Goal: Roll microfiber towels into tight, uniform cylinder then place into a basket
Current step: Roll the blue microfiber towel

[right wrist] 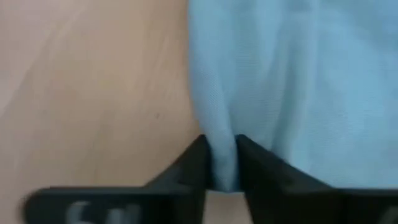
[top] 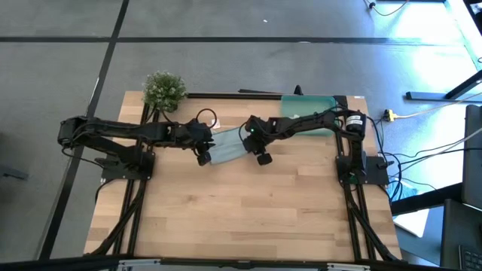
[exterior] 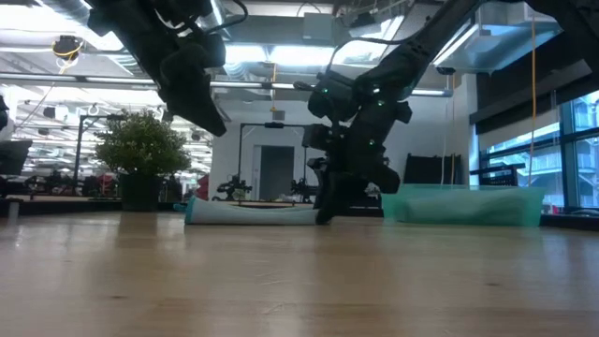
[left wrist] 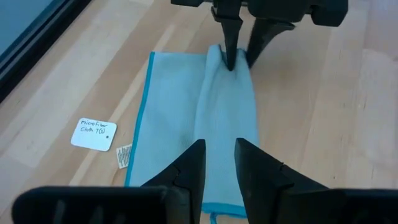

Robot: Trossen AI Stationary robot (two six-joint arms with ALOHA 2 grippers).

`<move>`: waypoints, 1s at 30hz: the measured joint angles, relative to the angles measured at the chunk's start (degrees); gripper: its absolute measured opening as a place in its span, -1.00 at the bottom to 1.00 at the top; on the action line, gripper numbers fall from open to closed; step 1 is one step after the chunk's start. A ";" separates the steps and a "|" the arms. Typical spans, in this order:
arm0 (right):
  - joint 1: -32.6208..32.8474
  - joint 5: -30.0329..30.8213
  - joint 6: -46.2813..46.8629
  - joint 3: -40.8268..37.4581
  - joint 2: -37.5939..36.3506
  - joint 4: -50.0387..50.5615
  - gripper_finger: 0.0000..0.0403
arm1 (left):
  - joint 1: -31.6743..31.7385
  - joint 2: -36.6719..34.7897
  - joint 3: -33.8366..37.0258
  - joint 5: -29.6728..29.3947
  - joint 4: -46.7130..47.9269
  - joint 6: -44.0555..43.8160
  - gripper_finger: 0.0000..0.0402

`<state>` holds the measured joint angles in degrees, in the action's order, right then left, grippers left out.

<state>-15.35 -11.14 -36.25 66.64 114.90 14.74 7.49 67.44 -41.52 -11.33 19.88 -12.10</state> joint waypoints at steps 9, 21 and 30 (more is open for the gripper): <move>-0.71 -7.54 3.23 4.44 0.41 8.29 -0.91 | 0.00 0.00 0.00 0.00 0.00 0.00 -0.59; -4.91 -25.95 11.58 12.87 0.61 16.89 -0.91 | 0.00 0.02 0.02 0.02 0.02 0.20 -0.59; -7.06 -35.35 27.00 12.67 0.85 15.17 -0.91 | -1.46 0.07 0.11 4.70 2.14 3.04 -0.59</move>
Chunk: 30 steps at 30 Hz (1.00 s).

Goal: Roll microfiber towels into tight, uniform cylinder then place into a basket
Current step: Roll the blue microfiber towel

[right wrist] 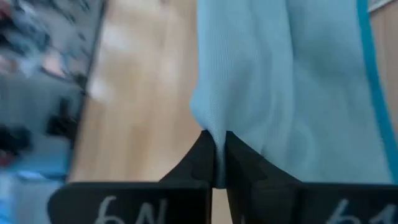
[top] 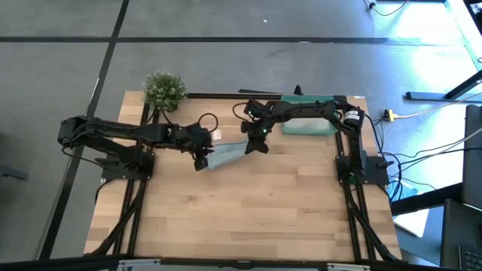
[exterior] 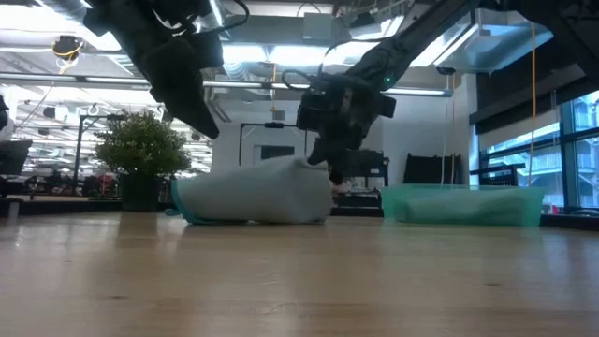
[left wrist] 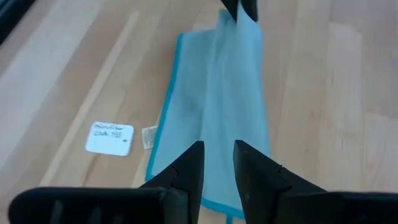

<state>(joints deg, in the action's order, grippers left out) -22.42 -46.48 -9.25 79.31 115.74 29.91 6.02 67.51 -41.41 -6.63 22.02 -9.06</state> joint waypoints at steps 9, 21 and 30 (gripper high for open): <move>-2.32 -2.77 16.54 0.02 0.00 -2.93 -0.91 | -1.95 0.00 0.00 0.62 -0.15 -0.75 -0.59; -5.17 -3.84 29.57 0.04 4.72 -4.99 -0.91 | -5.31 0.01 0.00 0.67 1.76 -1.33 -0.59; -8.55 -6.26 36.52 0.04 4.57 -6.22 -0.91 | -5.81 1.87 0.35 0.07 1.70 -1.00 -0.59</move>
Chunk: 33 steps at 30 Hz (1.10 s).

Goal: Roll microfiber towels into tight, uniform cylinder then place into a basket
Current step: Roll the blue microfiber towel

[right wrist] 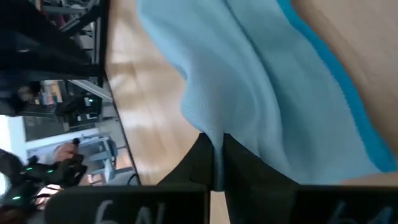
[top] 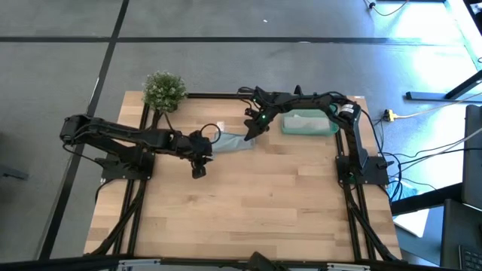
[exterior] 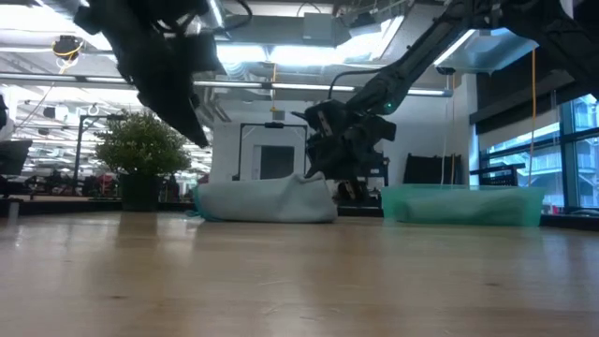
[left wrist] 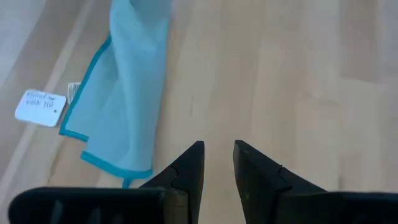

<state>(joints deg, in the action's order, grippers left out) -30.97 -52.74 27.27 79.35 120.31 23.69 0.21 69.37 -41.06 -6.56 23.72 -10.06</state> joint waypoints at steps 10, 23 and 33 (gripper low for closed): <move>-0.43 -0.96 0.23 0.00 -0.09 -1.69 -0.91 | 3.11 9.10 1.00 -5.13 -2.38 4.04 -0.59; -0.34 -0.93 0.24 0.00 -0.13 -3.13 -0.91 | 10.27 12.36 0.96 -9.79 -5.62 9.88 -0.59; -0.24 -0.92 -1.21 0.02 -0.15 -2.57 -0.91 | 14.42 12.36 0.96 -10.36 -12.53 16.46 -0.59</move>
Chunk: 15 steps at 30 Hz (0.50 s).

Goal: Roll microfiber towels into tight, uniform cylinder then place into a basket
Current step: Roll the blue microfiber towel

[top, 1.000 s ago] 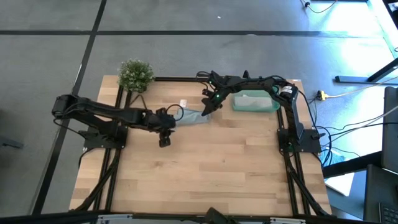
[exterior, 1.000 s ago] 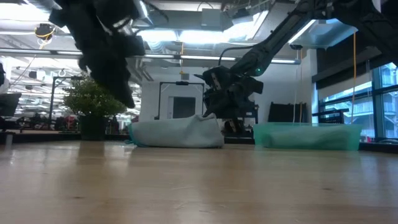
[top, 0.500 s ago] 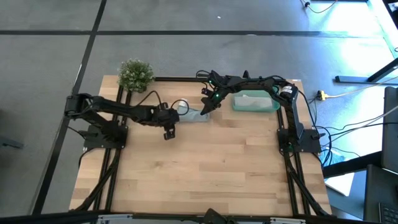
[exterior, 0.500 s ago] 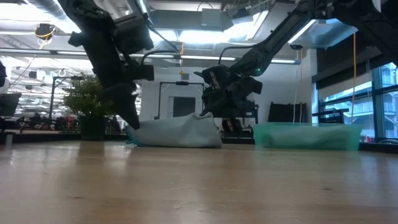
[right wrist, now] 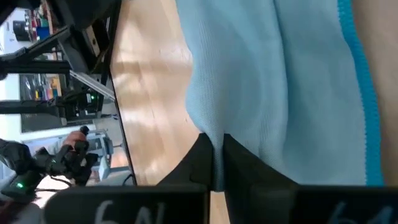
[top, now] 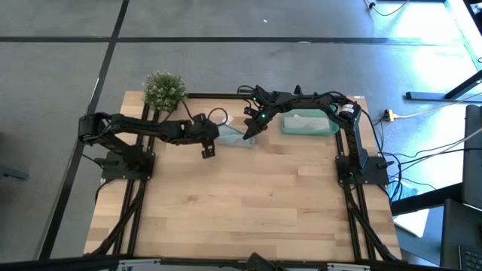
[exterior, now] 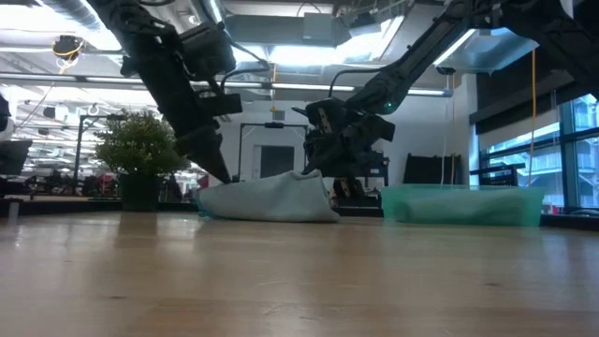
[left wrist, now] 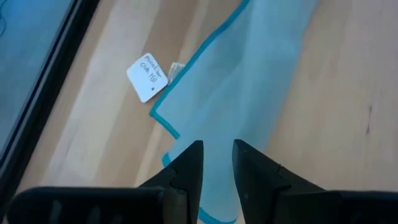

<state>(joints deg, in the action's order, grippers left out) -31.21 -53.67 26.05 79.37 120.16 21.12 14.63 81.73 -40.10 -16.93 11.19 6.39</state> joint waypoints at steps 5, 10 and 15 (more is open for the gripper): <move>0.94 -0.95 -4.58 0.04 0.00 1.30 -0.91 | -0.28 -1.95 -1.01 2.81 4.33 -0.09 -0.59; 2.38 -1.35 -5.54 0.04 -0.02 1.30 -0.91 | -0.47 -3.93 -1.22 8.03 6.53 0.15 -0.59; 3.09 -0.11 -5.63 0.04 -0.04 1.07 -0.91 | -0.39 -3.24 -1.22 9.14 6.43 0.24 -0.59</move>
<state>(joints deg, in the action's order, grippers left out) -28.12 -53.78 20.43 79.42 120.11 22.20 14.24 78.49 -41.32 -7.79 17.62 6.63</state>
